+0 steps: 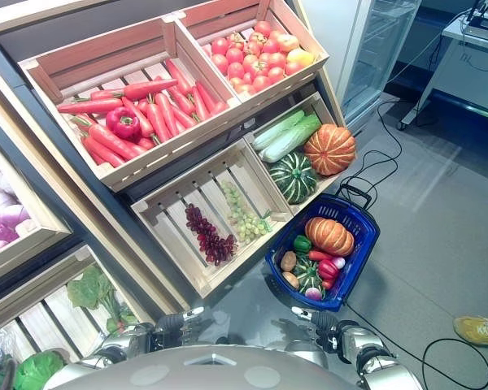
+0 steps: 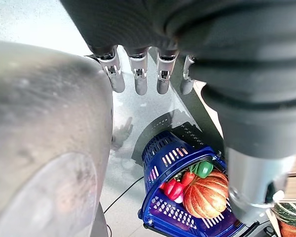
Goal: Pick up fruits and vegetables into the basket
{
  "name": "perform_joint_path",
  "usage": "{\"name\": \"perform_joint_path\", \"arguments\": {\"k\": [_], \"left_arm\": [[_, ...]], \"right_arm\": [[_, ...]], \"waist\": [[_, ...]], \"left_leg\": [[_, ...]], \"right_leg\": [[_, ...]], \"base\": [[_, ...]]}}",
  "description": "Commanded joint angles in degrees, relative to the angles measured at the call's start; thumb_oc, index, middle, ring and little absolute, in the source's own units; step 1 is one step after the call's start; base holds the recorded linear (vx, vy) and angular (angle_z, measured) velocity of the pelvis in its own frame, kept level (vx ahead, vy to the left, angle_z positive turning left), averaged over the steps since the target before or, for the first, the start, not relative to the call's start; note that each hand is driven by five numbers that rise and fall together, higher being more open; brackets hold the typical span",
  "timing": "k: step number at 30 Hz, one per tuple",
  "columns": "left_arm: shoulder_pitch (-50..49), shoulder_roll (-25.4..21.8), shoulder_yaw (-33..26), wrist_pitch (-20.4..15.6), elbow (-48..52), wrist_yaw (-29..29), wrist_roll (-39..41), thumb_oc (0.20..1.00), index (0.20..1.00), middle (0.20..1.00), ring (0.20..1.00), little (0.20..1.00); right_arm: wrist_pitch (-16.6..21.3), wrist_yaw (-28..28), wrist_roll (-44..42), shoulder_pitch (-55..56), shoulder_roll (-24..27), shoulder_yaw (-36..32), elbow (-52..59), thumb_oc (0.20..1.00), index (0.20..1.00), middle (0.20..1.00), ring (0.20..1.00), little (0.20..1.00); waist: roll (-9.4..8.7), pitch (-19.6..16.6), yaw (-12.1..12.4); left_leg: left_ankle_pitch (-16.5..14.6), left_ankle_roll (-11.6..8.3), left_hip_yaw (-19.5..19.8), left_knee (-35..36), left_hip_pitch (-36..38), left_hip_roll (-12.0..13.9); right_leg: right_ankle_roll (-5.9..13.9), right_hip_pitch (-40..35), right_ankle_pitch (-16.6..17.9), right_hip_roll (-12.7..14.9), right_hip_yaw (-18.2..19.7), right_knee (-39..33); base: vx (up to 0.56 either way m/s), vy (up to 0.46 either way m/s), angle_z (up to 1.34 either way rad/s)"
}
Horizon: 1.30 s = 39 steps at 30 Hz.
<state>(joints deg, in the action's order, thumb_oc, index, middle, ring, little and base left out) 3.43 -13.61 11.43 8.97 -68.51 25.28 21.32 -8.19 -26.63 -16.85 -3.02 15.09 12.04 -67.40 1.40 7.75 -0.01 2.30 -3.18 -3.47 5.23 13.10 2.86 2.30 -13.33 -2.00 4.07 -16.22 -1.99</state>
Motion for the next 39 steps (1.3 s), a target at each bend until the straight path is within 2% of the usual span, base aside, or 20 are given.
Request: {"name": "perform_joint_path", "arguments": {"k": [1, 4, 6, 10, 11, 12, 14, 17, 18, 19, 21, 23, 25, 26, 30, 32, 36, 39], "left_arm": [[1.5, 2.3, 0.8, -0.6, -3.3, 0.6, 0.5, 1.0, 1.0, 1.0, 1.0, 1.0], [1.6, 2.2, 1.3, -3.8, -3.0, 0.7, -1.1, 1.0, 1.0, 1.0, 1.0, 1.0], [1.7, 2.1, 1.8, -8.2, -2.6, 0.1, -2.8, 1.0, 1.0, 1.0, 1.0, 1.0], [2.7, 1.4, 3.7, -20.8, 1.0, -4.6, -4.9, 1.0, 1.0, 1.0, 1.0, 1.0], [3.3, 0.6, 4.1, -24.0, 3.9, -7.5, -4.7, 1.0, 1.0, 1.0, 1.0, 1.0], [3.5, 0.3, 4.3, -25.5, 4.9, -9.1, -5.1, 1.0, 1.0, 1.0, 1.0, 1.0], [4.8, -2.2, 6.6, -38.5, 8.3, -22.3, -15.9, 1.0, 1.0, 1.0, 1.0, 1.0], [5.2, -5.7, 9.3, -45.2, 16.1, -33.0, -29.2, 1.0, 1.0, 1.0, 1.0, 1.0], [5.1, -5.8, 9.3, -45.3, 16.4, -33.7, -30.0, 1.0, 1.0, 1.0, 1.0, 1.0], [4.6, -7.1, 9.8, -45.7, 19.6, -39.3, -37.2, 1.0, 1.0, 1.0, 1.0, 1.0], [4.0, -9.8, 10.6, -45.2, 25.5, -45.9, -45.4, 1.0, 1.0, 1.0, 1.0, 1.0], [3.3, -11.7, 10.0, -42.2, 31.2, -48.7, -49.1, 1.0, 1.0, 1.0, 1.0, 1.0], [3.3, -12.0, 10.0, -41.6, 31.9, -49.3, -49.6, 1.0, 1.0, 1.0, 1.0, 1.0], [3.5, -13.9, 9.9, -38.1, 35.8, -53.8, -54.1, 1.0, 1.0, 1.0, 1.0, 1.0], [6.0, -16.5, 10.2, -31.6, 40.3, -58.9, -59.0, 1.0, 1.0, 1.0, 1.0, 1.0], [8.8, -18.1, 11.3, -27.7, 42.0, -61.5, -61.2, 1.0, 1.0, 1.0, 1.0, 1.0], [13.3, -22.5, 12.9, -20.6, 44.4, -62.7, -66.0, 1.0, 1.0, 1.0, 1.0, 1.0], [17.0, -26.3, 14.5, -16.9, 44.0, -62.3, -67.6, 1.0, 1.0, 1.0, 1.0, 1.0]], "right_arm": [[-1.8, -1.1, -0.1, -1.7, -1.0, 1.7, -3.7, 1.0, 1.0, 1.0, 1.0, 1.0], [-1.6, -1.1, -0.5, -1.8, -1.0, 2.0, -3.7, 1.0, 1.0, 1.0, 1.0, 1.0], [-0.9, -0.7, -1.3, -1.8, -0.9, 2.0, -3.6, 1.0, 1.0, 1.0, 1.0, 1.0], [2.5, 1.1, -3.4, -2.4, -0.3, 2.0, -2.7, 1.0, 1.0, 1.0, 1.0, 1.0], [3.6, 1.2, -4.2, -2.4, 0.1, 1.9, -1.7, 1.0, 1.0, 1.0, 1.0, 1.0], [3.9, 1.1, -4.6, -2.5, 0.3, 1.9, -1.3, 1.0, 1.0, 1.0, 1.0, 1.0], [6.9, 0.1, -7.6, -2.7, 1.4, 1.0, 0.0, 1.0, 1.0, 1.0, 1.0, 1.0], [10.9, -1.0, -13.2, -2.4, 2.4, 0.4, 2.4, 1.0, 1.0, 1.0, 1.0, 1.0], [11.5, -0.9, -13.4, -2.3, 2.4, 0.4, 2.5, 1.0, 1.0, 1.0, 1.0, 1.0], [12.7, -1.2, -14.7, -1.8, 2.5, -0.2, 4.3, 1.0, 1.0, 1.0, 1.0, 1.0], [14.0, -0.6, -17.2, -0.3, 2.3, -0.7, 9.5, 1.0, 1.0, 1.0, 1.0, 1.0], [14.7, 0.6, -19.0, 1.4, 2.4, -0.9, 15.1, 1.0, 1.0, 1.0, 1.0, 1.0], [14.7, 0.8, -19.1, 1.6, 2.4, -0.9, 16.0, 1.0, 1.0, 1.0, 1.0, 1.0], [15.8, 2.2, -19.7, 2.9, 2.5, -1.2, 21.7, 1.0, 1.0, 1.0, 1.0, 1.0], [16.8, 4.5, -20.4, 2.6, 4.4, -1.0, 29.8, 1.0, 1.0, 1.0, 1.0, 1.0], [17.6, 5.7, -21.5, 1.4, 6.3, -0.7, 34.2, 1.0, 1.0, 1.0, 1.0, 1.0], [18.5, 8.1, -23.3, 0.5, 8.9, -0.6, 41.8, 1.0, 1.0, 1.0, 1.0, 1.0], [20.3, 8.5, -24.8, -0.4, 10.8, -1.3, 45.4, 1.0, 1.0, 1.0, 1.0, 1.0]], "waist": [[-1.6, 2.3, 0.7], [-1.56, 2.4, 0.7], [-1.48, 2.5, 0.6], [-1.36, 2.8, 0.2], [-1.24, 3.1, 0.1], [-1.21, 3.2, 0.0], [-1.28, 3.9, -0.1], [-1.08, 4.7, 0.2], [-1.08, 4.7, 0.2], [-0.94, 4.9, 0.1], [-0.63, 5.4, -0.4], [-0.28, 6.0, -0.9], [-0.2, 6.1, -1.1], [0.42, 7.1, -2.0], [1.6, 10.1, -3.3], [2.11, 13.1, -4.1], [3.13, 17.1, -5.6], [3.82, 19.4, -6.7]], "left_leg": [[-7.8, 4.15, -5.4, -2.4, 0.1, -4.7], [-7.8, 4.15, -5.4, -2.4, 0.1, -4.6], [-7.7, 4.12, -5.3, -2.4, 0.1, -4.6], [-7.6, 3.89, -5.4, -2.4, -0.1, -4.4], [-7.6, 3.83, -5.4, -2.3, -0.1, -4.3], [-7.6, 3.82, -5.4, -2.4, -0.2, -4.3], [-7.7, 4.02, -5.4, -2.9, -0.8, -4.1], [-7.4, 4.16, -5.2, -3.4, -2.0, -3.9], [-7.4, 4.16, -5.2, -3.4, -2.0, -3.9], [-7.4, 4.22, -5.1, -3.5, -2.1, -3.8], [-7.3, 4.33, -4.9, -3.7, -2.1, -3.8], [-7.2, 4.32, -4.8, -4.0, -2.6, -3.6], [-7.3, 4.32, -4.7, -4.1, -2.7, -3.6], [-7.2, 4.32, -4.6, -4.9, -3.7, -3.6], [-7.3, 3.89, -4.6, -7.9, -8.0, -4.0], [-7.7, 3.47, -4.7, -11.8, -11.7, -4.2], [-7.7, 2.53, -5.3, -17.0, -17.2, -4.2], [-7.6, 2.03, -6.0, -19.8, -21.1, -4.0]], "right_leg": [[1.78, 1.5, -2.5, 0.3, 2.6, 2.4], [1.77, 1.6, -2.5, 0.3, 2.7, 2.5], [1.76, 1.7, -2.5, 0.2, 2.8, 2.6], [2.04, 2.1, -2.4, 0.2, 3.2, 2.9], [2.17, 2.4, -2.4, 0.2, 3.3, 3.1], [2.21, 2.5, -2.4, 0.2, 3.4, 3.1], [2.18, 3.3, -2.5, 0.3, 3.5, 3.7], [1.76, 4.3, -2.5, 0.3, 3.4, 4.4], [1.75, 4.4, -2.5, 0.3, 3.4, 4.4], [1.71, 4.5, -2.6, 0.3, 3.2, 4.7], [1.69, 4.9, -3.0, 0.4, 3.1, 5.9], [1.54, 5.7, -3.5, 0.5, 3.1, 6.9], [1.54, 5.8, -3.6, 0.5, 3.2, 7.1], [1.38, 7.5, -4.1, 0.8, 3.2, 8.9], [0.82, 12.5, -4.9, 1.6, 3.6, 12.4], [0.31, 16.1, -5.4, 2.2, 4.0, 15.4], [-0.45, 21.4, -6.2, 2.9, 4.8, 20.4], [-1.03, 25.5, -6.8, 3.3, 5.3, 23.2]], "base": [[0.0, 0.0, 0.0], [0.0, 0.0, 0.0], [0.0, 0.0, 0.0], [0.0, 0.0, 0.0], [0.0, 0.0, 0.0], [0.0, 0.0, 0.0], [0.0, -0.02, 0.0], [-0.01, -0.026, 0.0], [0.03, -0.029, 0.0], [0.04, -0.021, 0.02], [0.09, -0.027, 0.03], [0.06, -0.009, 0.07], [0.01, 0.0, 0.02], [0.0, 0.0, 0.0], [-0.06, 0.041, -0.1], [-0.19, 0.048, 0.02], [-0.08, 0.038, -0.07], [-0.07, 0.038, -0.13]]}}
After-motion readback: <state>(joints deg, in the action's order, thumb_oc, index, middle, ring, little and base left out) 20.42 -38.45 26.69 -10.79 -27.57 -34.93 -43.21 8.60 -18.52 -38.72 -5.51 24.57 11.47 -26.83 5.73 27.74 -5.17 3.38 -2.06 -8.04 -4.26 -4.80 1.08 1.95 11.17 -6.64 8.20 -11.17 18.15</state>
